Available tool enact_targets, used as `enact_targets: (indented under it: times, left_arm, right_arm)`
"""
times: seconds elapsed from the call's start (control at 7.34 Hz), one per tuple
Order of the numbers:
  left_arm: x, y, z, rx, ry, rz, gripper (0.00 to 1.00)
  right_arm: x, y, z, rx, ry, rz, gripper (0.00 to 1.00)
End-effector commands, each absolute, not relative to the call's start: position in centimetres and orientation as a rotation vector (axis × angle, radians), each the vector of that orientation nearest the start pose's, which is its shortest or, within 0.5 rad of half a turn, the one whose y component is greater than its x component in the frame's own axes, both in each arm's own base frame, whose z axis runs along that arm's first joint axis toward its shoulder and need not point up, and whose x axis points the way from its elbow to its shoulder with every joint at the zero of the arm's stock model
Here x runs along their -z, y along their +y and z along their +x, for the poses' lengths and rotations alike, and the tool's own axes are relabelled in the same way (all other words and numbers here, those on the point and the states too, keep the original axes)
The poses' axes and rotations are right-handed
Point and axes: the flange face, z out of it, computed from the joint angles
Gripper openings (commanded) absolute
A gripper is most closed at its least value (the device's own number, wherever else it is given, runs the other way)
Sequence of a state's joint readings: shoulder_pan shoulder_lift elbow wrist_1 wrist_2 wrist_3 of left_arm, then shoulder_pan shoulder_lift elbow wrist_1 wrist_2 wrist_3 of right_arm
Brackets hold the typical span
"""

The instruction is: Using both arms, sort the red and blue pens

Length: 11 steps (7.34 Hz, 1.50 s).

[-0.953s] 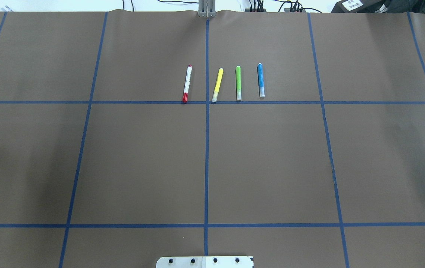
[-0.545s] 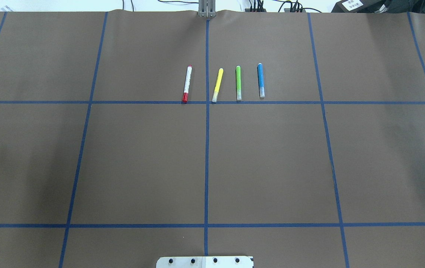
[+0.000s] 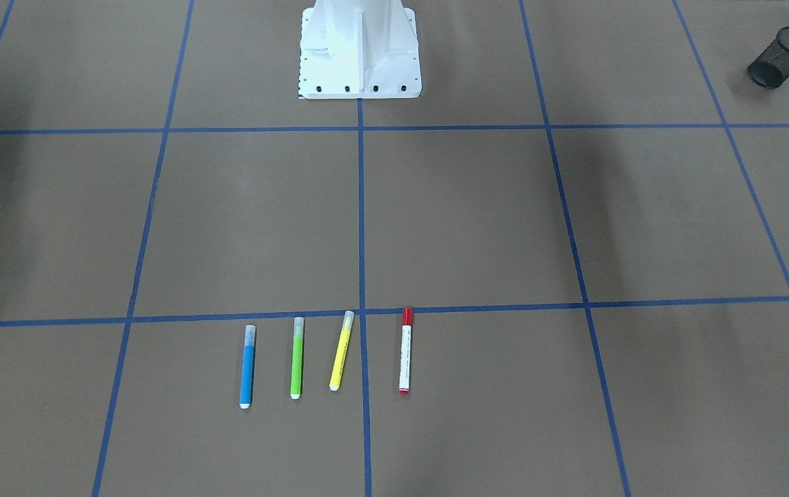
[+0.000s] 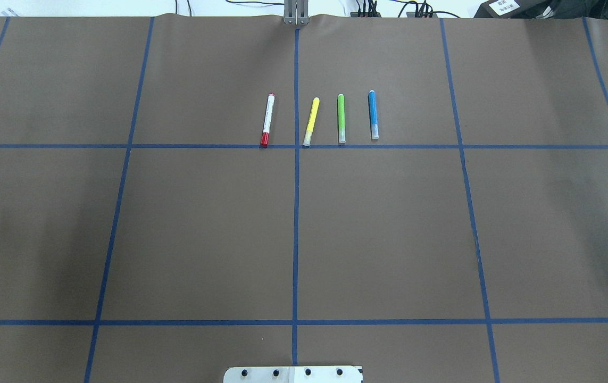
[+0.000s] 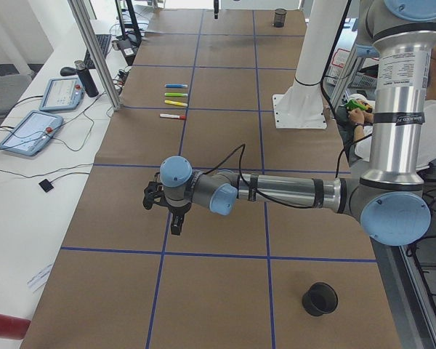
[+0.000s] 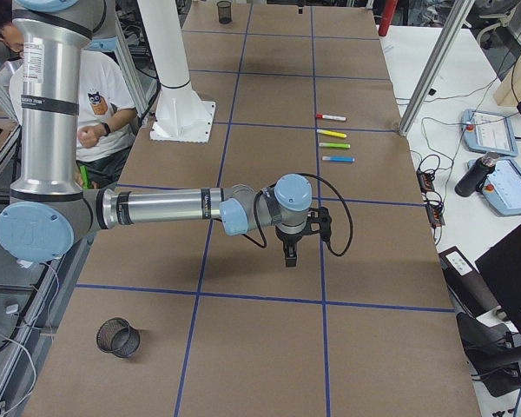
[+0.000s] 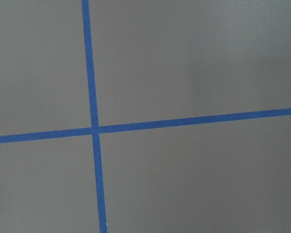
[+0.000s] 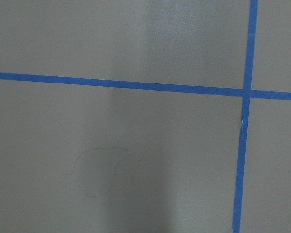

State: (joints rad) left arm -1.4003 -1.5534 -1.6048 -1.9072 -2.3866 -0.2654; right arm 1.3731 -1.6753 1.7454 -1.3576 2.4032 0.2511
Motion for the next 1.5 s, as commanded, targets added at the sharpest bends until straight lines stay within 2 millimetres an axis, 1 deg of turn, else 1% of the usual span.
enact_targets:
  times: [0.0, 0.27, 0.41, 0.68, 0.82, 0.95, 1.09, 1.23, 1.36]
  left_arm:
    - [-61.5, -49.9, 2.5, -0.051, 0.864, 0.151, 1.00]
    - [-61.6, -49.7, 2.5, -0.050, 0.865, 0.147, 1.00]
    - [-61.9, -49.7, 2.5, -0.046, 0.861, 0.140, 1.00]
    - [-63.8, -48.4, 2.2, -0.041, 0.829, 0.119, 1.00]
    - [-63.5, -48.7, 2.2, -0.041, 0.818, 0.130, 1.00]
    - [-63.8, -48.6, 2.1, -0.039, 0.817, 0.125, 1.00]
    - [-63.7, -48.5, 2.2, -0.038, 0.824, 0.121, 1.00]
    - [-63.8, -48.4, 2.2, -0.040, 0.827, 0.121, 1.00]
    - [-63.9, -48.4, 2.2, -0.040, 0.826, 0.118, 1.00]
  right_arm:
    - [-58.5, -46.7, -5.8, 0.123, -0.870, 0.070, 1.00]
    - [-57.0, -47.4, -7.4, 0.155, -0.888, 0.115, 1.00]
    - [-55.4, -48.7, -8.9, 0.146, -0.899, 0.119, 1.00]
    - [-52.3, -50.3, -12.8, 0.129, -0.923, 0.098, 1.00]
    - [-50.2, -51.1, -15.3, 0.113, -0.938, 0.083, 1.00]
    - [-48.3, -51.5, -19.0, 0.120, -0.951, 0.057, 1.00]
    - [-45.9, -53.1, -22.6, 0.128, -0.955, 0.056, 1.00]
    - [-43.2, -54.2, -26.3, 0.098, -0.933, 0.073, 1.00]
    - [-40.9, -53.7, -31.6, 0.120, -0.881, 0.127, 1.00]
